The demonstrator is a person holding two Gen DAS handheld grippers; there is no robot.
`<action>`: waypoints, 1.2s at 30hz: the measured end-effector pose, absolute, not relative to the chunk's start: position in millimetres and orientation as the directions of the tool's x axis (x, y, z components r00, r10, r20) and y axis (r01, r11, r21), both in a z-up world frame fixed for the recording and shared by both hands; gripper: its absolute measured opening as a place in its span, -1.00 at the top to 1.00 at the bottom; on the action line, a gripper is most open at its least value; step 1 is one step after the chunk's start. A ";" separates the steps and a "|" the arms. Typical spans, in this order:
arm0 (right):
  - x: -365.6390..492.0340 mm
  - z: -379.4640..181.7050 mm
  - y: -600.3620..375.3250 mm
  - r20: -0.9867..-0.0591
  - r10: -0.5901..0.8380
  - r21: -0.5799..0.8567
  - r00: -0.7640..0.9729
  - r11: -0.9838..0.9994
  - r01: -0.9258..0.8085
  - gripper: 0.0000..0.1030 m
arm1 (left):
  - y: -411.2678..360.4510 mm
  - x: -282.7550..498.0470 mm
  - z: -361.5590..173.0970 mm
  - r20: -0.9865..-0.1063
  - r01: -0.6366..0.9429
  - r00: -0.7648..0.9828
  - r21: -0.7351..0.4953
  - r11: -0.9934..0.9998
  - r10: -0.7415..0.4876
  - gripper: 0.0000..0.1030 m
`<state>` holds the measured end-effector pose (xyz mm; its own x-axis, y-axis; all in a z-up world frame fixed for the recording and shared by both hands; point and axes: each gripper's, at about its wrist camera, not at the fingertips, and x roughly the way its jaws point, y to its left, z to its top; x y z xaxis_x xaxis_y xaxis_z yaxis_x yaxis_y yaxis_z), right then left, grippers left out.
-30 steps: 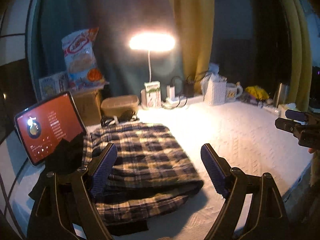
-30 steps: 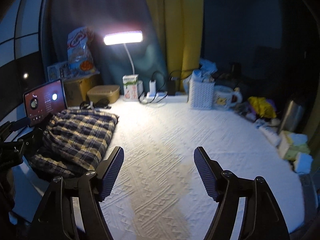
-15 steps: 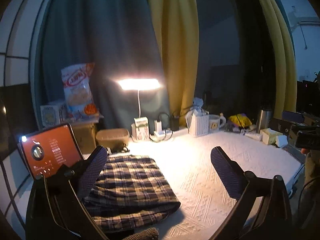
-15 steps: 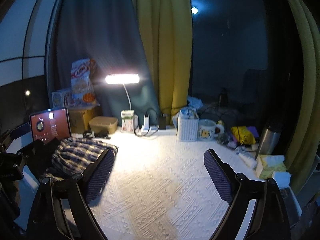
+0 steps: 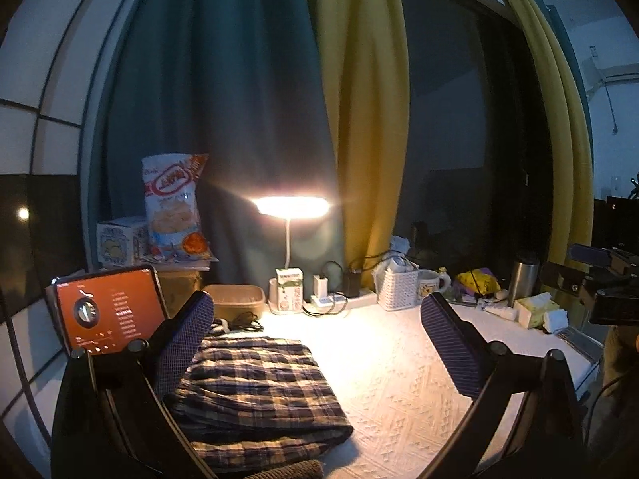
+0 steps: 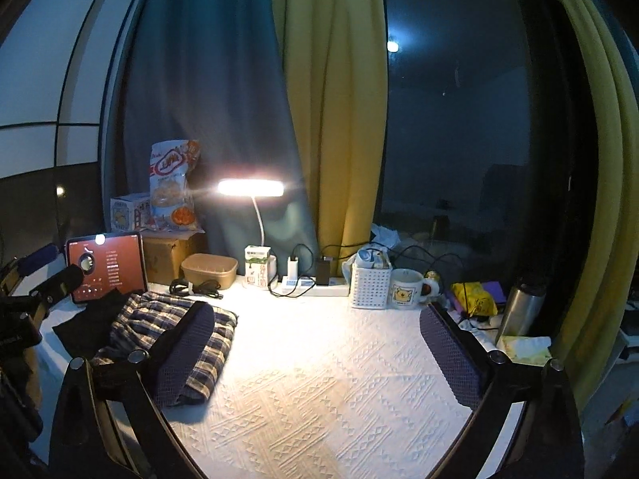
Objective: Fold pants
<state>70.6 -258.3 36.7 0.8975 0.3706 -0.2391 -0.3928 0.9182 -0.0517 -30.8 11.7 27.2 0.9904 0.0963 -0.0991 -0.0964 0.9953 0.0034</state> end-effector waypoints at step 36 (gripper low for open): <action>78.3 11.4 -236.9 -0.287 0.338 -0.035 0.896 0.932 -0.362 -1.00 | 25.8 -26.5 13.8 -0.144 -0.096 0.985 -0.001 0.995 0.094 -0.99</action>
<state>78.3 -236.9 11.4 0.8964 0.3375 -0.2874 -0.3618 0.9316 -0.0345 -26.5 25.8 13.8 0.9851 0.0944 -0.1438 -0.0956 0.9954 -0.0013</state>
